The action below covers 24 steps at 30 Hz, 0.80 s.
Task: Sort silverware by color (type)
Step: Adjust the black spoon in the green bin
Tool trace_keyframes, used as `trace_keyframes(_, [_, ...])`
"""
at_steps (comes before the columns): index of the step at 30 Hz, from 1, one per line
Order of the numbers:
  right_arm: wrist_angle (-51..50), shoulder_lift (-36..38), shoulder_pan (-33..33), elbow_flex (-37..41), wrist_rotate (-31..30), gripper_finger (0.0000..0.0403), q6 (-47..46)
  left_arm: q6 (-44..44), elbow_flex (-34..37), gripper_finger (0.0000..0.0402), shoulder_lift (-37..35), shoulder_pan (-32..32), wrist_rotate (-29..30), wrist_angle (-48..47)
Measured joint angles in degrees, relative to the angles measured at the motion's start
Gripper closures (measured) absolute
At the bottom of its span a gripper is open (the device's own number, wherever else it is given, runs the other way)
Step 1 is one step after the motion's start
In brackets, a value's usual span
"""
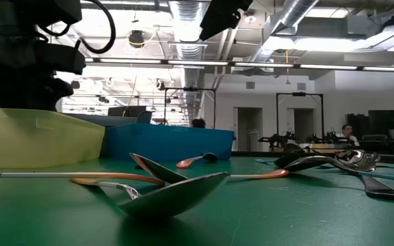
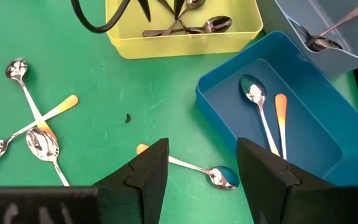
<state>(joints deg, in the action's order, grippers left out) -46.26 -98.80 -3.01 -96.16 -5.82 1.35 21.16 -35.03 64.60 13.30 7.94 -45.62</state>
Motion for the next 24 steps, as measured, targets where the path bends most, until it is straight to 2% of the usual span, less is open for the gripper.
trace_keyframes(8, [0.0, 0.0, 0.0, 0.0, 0.0, 0.0205, 0.1, 6.0, 5.7, 0.0207, -0.6, 0.0, -1.1, 8.4])
trace_keyframes(16, [0.0, 0.0, 0.0, 0.0, 0.0, 0.0205, 0.1, 5.6, 6.2, 0.0207, -0.3, 0.0, 4.8, 8.2])
trace_keyframes(24, [0.0, 0.0, 0.0, 0.0, 0.0, 0.0205, 0.1, 3.9, 6.0, 0.0207, 5.4, 0.0, 4.0, 9.0])
